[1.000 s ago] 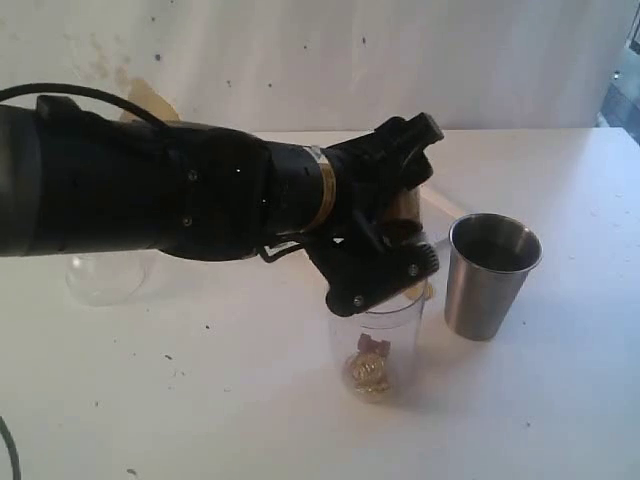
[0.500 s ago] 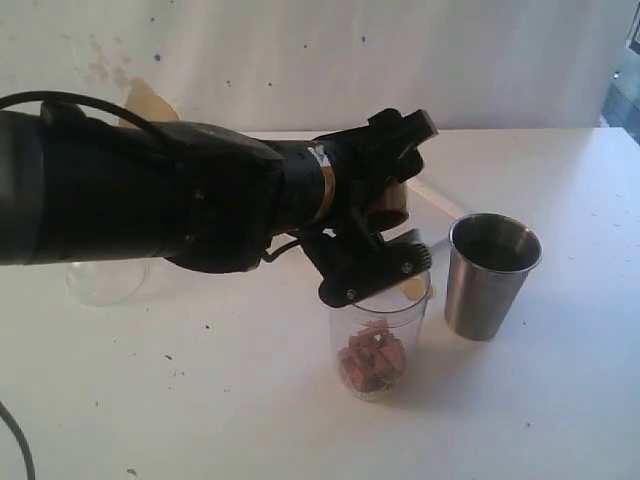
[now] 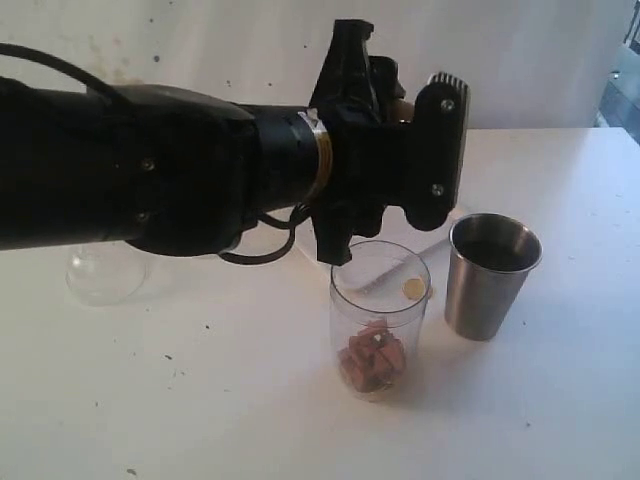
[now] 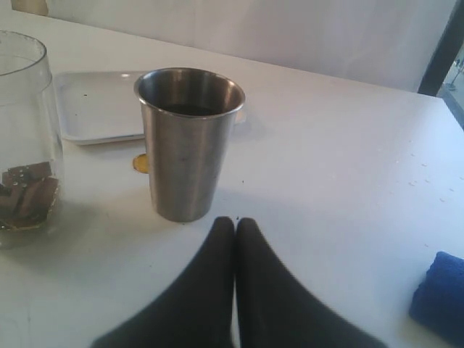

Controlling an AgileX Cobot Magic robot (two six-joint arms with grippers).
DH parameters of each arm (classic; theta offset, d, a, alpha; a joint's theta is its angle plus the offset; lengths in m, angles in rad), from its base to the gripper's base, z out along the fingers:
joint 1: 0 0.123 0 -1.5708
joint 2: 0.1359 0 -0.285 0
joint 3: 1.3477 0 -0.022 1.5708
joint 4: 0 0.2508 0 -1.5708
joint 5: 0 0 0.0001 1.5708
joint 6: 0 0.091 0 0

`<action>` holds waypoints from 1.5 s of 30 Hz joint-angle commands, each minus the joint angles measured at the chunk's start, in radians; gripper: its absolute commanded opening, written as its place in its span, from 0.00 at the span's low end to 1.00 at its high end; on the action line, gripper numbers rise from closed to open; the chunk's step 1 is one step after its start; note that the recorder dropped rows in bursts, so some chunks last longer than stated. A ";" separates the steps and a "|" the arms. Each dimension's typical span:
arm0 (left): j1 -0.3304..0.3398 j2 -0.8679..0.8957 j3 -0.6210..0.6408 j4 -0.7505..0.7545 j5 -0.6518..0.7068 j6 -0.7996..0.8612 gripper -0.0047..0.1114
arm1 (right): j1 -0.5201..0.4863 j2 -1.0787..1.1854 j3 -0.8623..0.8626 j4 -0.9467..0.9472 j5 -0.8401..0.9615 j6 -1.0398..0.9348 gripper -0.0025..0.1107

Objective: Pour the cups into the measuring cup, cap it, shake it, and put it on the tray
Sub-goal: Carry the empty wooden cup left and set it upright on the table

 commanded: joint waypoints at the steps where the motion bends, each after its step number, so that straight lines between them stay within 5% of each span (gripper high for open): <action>1: -0.001 -0.015 -0.005 -0.022 0.007 0.029 0.04 | -0.003 0.000 -0.003 -0.005 -0.009 0.002 0.02; 7: 0.016 -0.034 -0.015 -0.193 0.057 -0.218 0.04 | -0.003 0.000 -0.003 -0.005 -0.009 0.002 0.02; 10: 0.102 -0.068 -0.005 -0.289 -0.007 -0.440 0.04 | -0.003 0.000 -0.003 -0.005 -0.009 0.002 0.02; 16: 0.369 -0.170 0.051 -0.310 -0.270 -0.766 0.04 | -0.003 0.000 -0.003 -0.005 -0.009 0.002 0.02; 22: 0.628 -0.275 0.108 -0.300 -0.296 -0.776 0.04 | -0.003 0.000 -0.003 -0.005 -0.009 0.002 0.02; 27: 0.949 -0.225 0.190 -0.346 -0.626 -0.804 0.04 | -0.003 0.000 -0.003 -0.005 -0.009 0.002 0.02; 32: 1.096 -0.058 0.205 -0.357 -0.781 -0.777 0.05 | -0.003 0.000 -0.003 -0.005 -0.009 0.002 0.02; 35: 1.116 0.010 0.205 -0.362 -0.823 -0.720 0.20 | -0.003 0.000 -0.003 -0.005 -0.009 0.002 0.02; 40: 1.118 0.091 0.205 -0.558 -0.839 -0.593 0.66 | -0.003 0.000 -0.003 -0.005 -0.009 0.002 0.02; 45: 1.118 0.113 0.205 -0.628 -0.837 -0.534 0.90 | -0.003 0.000 -0.003 -0.005 -0.009 0.002 0.02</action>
